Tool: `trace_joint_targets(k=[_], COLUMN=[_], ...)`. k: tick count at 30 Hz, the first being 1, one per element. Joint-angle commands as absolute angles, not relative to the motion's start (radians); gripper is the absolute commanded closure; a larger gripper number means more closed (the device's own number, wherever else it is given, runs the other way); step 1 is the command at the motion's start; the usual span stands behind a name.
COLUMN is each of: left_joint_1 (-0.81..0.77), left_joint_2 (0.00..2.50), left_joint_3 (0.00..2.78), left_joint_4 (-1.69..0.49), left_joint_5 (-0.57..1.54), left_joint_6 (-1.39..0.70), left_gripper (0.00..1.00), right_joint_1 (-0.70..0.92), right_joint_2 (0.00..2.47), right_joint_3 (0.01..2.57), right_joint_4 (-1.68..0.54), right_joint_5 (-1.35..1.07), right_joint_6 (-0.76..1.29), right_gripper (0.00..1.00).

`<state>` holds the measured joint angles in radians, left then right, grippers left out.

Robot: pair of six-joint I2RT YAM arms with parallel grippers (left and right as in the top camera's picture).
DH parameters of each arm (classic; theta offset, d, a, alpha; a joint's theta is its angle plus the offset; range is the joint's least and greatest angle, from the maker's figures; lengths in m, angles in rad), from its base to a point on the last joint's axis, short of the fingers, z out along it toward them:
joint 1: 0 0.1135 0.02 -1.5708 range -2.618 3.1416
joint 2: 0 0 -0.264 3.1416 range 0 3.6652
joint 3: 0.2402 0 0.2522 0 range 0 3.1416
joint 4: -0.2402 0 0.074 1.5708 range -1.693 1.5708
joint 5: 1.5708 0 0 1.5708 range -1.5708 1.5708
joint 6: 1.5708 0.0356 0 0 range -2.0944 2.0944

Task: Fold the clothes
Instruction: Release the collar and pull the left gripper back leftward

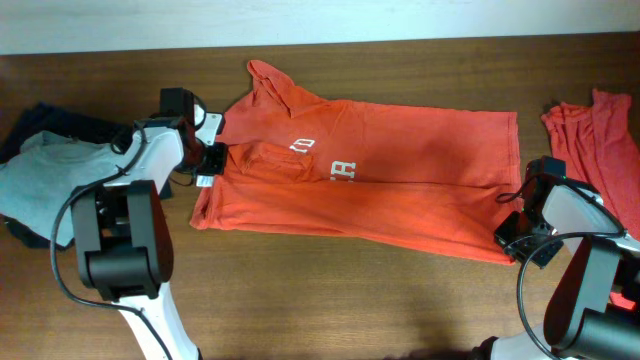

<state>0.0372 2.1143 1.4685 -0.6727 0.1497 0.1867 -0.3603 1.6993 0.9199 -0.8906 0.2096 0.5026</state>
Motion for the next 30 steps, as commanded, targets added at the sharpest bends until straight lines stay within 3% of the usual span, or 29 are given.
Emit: trace_joint_targets(k=[1,5,8,13,14,16,18,19,26,30], left_joint_1=[0.062,0.062,0.065,0.088,0.089,0.089,0.086,0.082,0.063,0.047], left_joint_2=[2.118,2.118,2.117,2.085,2.076,2.068,2.065,2.066,2.067,2.067], left_joint_3=[1.505,1.513,1.534,1.619,1.634,1.643,1.643,1.641,1.588,1.536], left_joint_4=[-0.673,-0.671,-0.674,-0.732,-0.750,-0.787,-0.830,-0.875,-0.908,-0.856], left_joint_5=[0.122,0.122,0.122,0.123,0.123,0.143,0.201,0.233,0.234,0.267], left_joint_6=[0.172,0.169,0.166,0.143,0.143,0.143,0.143,0.143,0.163,0.174], left_gripper=[1.00,1.00,0.89,0.90,0.90,0.82,0.57,0.49,0.50,0.63], right_joint_1=[-0.362,-0.362,-0.362,-0.362,-0.362,-0.362,-0.362,-0.362,-0.362,-0.362], right_joint_2=[1.708,1.708,1.708,1.708,1.708,1.708,1.708,1.708,1.708,1.708], right_joint_3=[0.935,0.935,0.935,0.935,0.935,0.935,0.935,0.935,0.935,0.935], right_joint_4=[-0.894,-0.894,-0.894,-0.891,-0.891,-0.895,-0.898,-0.898,-0.898,-0.898], right_joint_5=[0.274,0.274,0.275,0.274,0.274,0.273,0.270,0.270,0.266,0.266], right_joint_6=[0.526,0.526,0.525,0.525,0.525,0.525,0.525,0.525,0.525,0.525], right_gripper=[0.96,0.96,0.96,0.95,0.89,0.66,0.40,0.32,0.28,0.28])
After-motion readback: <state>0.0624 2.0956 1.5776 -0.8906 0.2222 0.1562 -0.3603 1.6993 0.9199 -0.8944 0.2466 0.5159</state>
